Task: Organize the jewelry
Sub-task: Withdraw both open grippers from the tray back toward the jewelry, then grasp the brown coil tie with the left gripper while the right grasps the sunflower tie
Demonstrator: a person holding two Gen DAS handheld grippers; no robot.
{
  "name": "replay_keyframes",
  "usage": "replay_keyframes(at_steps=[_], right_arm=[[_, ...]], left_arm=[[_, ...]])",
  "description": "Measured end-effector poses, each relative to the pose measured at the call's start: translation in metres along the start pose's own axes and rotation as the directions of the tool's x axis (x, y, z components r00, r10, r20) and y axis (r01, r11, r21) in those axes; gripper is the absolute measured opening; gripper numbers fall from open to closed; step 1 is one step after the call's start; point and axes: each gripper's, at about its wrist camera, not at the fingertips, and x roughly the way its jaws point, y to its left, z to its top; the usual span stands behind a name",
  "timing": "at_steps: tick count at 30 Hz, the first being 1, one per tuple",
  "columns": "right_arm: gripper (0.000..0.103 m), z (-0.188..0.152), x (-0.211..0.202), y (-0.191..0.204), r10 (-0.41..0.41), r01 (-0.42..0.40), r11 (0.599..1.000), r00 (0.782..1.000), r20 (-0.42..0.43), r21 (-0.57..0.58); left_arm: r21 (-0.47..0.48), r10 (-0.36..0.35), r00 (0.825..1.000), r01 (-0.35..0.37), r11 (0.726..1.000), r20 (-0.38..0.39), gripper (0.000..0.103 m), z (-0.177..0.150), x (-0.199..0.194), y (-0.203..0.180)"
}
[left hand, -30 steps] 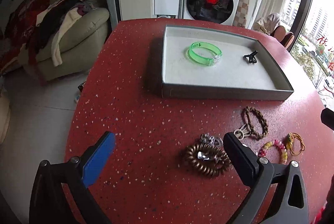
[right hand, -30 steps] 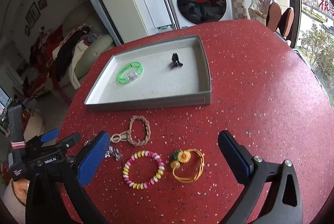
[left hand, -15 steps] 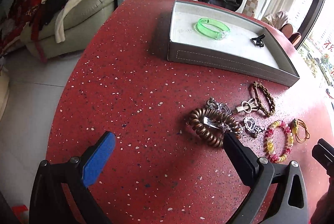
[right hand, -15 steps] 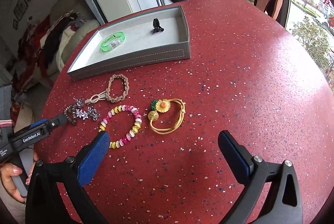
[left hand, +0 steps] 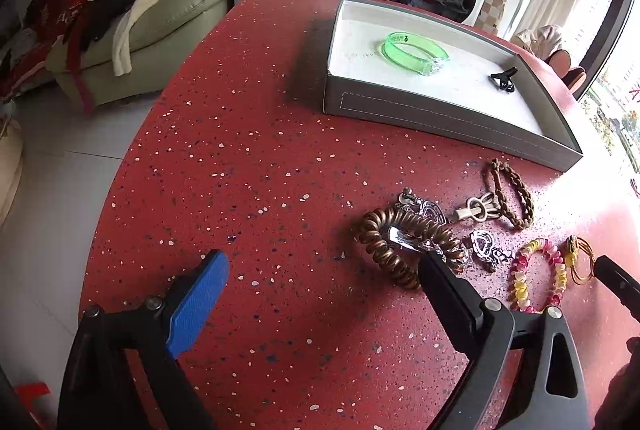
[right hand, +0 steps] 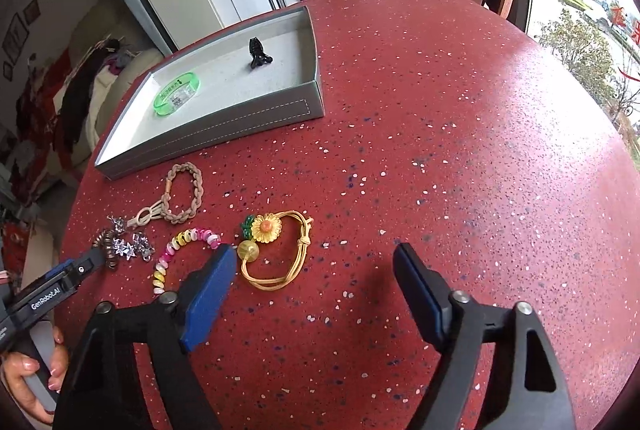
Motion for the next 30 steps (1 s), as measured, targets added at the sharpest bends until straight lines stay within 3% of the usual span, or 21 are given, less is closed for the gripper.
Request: replay_keyframes(at_steps=[3,8,11,14,16,18,19,30], right_arm=[[0.065,0.001,0.004,0.009,-0.057,0.057,0.997,0.998,0.012,-0.061],[0.064,-0.004,0.006,0.020,-0.115,0.117,0.982,0.993,0.023,-0.145],[0.058,-0.008,0.006,0.028,-0.138,0.142,0.970,0.990,0.037,-0.199],[0.044,-0.009,0.005,0.030,-0.123,0.127,0.969,0.992,0.036,-0.212],[0.033,-0.009,0.005,0.032,-0.114,0.119,0.969,0.993,0.035,-0.217],[0.009,-0.010,0.005,0.032,-0.107,0.112,0.969,0.994,0.036,-0.218],[0.007,-0.010,0.004,0.033,-0.103,0.108,0.971,0.994,0.035,-0.213],[0.007,-0.002,-0.015,0.021,-0.018,0.027,0.987,0.998,0.060,-0.161]], left_arm=[[-0.001,0.011,1.000,-0.011,1.000,0.007,0.103,-0.001,0.000,-0.002],[0.022,0.021,0.999,-0.021,1.000,0.024,0.098,-0.001,-0.002,-0.008],[0.056,0.022,0.999,-0.024,0.998,0.040,0.089,-0.001,-0.005,-0.015],[0.103,0.023,0.998,-0.029,0.994,0.060,0.072,-0.002,-0.008,-0.023],[0.135,0.040,0.998,-0.046,0.990,0.049,0.047,-0.003,-0.005,-0.027],[0.138,0.023,0.999,-0.029,0.990,0.047,0.043,-0.004,-0.005,-0.025],[0.142,0.015,0.999,-0.022,0.990,0.048,0.033,-0.004,-0.005,-0.025],[0.115,-0.085,0.993,0.075,0.991,0.084,0.030,-0.003,-0.023,-0.001]])
